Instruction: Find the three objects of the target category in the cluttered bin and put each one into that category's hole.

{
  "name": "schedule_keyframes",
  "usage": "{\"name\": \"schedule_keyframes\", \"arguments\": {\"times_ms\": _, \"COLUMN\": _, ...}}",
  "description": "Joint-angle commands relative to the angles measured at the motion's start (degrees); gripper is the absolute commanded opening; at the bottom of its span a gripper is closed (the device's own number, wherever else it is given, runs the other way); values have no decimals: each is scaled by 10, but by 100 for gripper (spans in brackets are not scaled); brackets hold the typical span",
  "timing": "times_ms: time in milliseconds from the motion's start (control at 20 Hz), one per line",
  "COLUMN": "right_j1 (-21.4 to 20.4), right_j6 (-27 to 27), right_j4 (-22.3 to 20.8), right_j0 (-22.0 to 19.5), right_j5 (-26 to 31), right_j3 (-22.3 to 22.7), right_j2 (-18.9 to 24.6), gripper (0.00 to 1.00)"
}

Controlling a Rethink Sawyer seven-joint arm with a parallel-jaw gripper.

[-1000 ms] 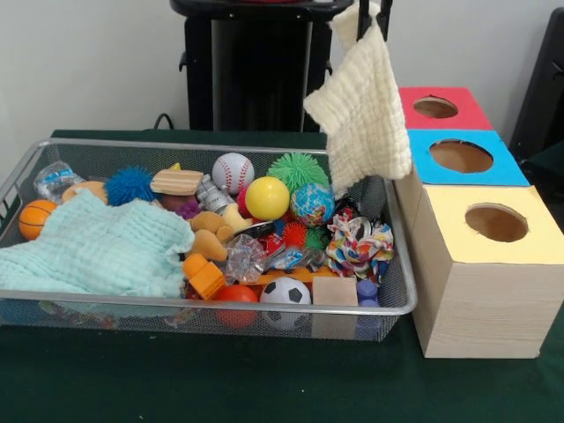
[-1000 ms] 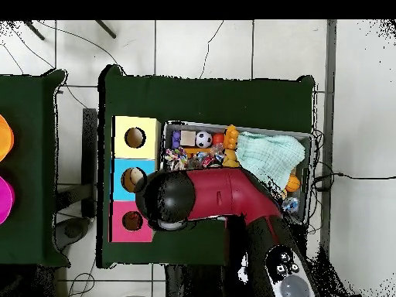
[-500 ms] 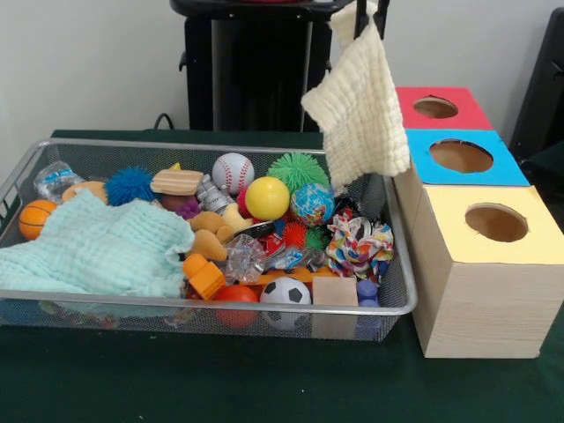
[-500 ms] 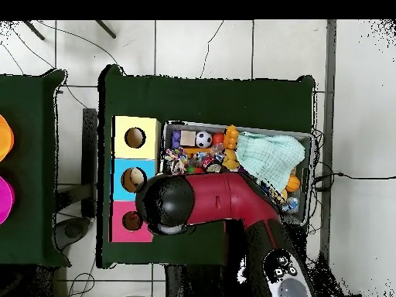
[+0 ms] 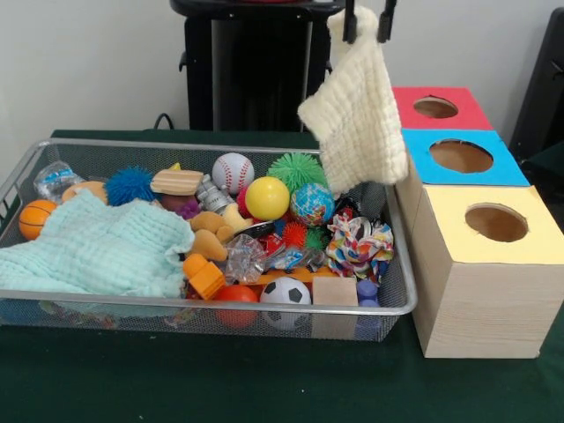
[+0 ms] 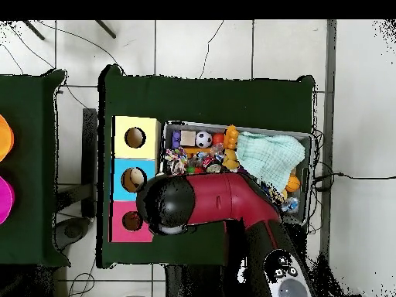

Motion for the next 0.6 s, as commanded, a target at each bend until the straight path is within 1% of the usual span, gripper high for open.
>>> {"name": "schedule_keyframes", "arguments": {"times_ms": 50, "right_j1": 27, "right_j6": 40, "right_j4": -26, "right_j0": 6, "right_j5": 7, "right_j3": -1, "right_j2": -22, "gripper": 100}}
{"name": "schedule_keyframes", "arguments": {"times_ms": 600, "right_j1": 31, "right_j6": 35, "right_j4": -25, "right_j0": 4, "right_j5": 4, "right_j3": -6, "right_j2": -21, "gripper": 100}}
